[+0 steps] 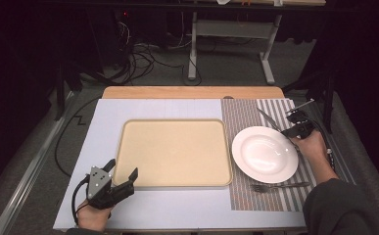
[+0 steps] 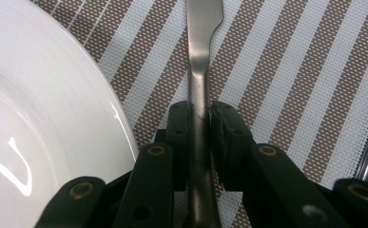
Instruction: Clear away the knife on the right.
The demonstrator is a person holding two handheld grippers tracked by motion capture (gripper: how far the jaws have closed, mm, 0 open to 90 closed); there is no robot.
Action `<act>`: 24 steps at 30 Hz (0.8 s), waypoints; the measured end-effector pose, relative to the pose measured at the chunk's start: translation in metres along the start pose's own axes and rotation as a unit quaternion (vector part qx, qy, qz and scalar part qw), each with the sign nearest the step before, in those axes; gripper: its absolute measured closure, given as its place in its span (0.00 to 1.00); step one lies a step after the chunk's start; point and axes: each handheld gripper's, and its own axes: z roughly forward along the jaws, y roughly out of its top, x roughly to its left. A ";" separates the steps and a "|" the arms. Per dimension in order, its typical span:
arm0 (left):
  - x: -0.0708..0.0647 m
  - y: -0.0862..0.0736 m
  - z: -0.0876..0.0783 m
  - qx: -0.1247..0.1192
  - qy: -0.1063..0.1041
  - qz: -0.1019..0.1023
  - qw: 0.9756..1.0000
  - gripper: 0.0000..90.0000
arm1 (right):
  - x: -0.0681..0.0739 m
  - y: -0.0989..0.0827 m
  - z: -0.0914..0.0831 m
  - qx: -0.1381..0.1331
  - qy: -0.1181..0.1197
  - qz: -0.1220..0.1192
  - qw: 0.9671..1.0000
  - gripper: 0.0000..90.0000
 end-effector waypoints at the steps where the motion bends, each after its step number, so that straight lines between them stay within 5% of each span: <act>1: 0.000 0.000 0.000 0.001 -0.001 0.000 1.000 0.24 | 0.000 0.000 0.000 0.000 0.000 0.000 1.000 0.88; 12: -0.002 0.001 -0.001 -0.004 -0.001 -0.008 1.000 0.24 | 0.003 0.000 -0.001 -0.001 -0.012 -0.011 1.000 0.89; 24: 0.005 0.002 0.006 0.017 -0.018 -0.011 1.000 0.24 | 0.009 0.004 -0.014 -0.018 -0.029 -0.012 0.999 0.89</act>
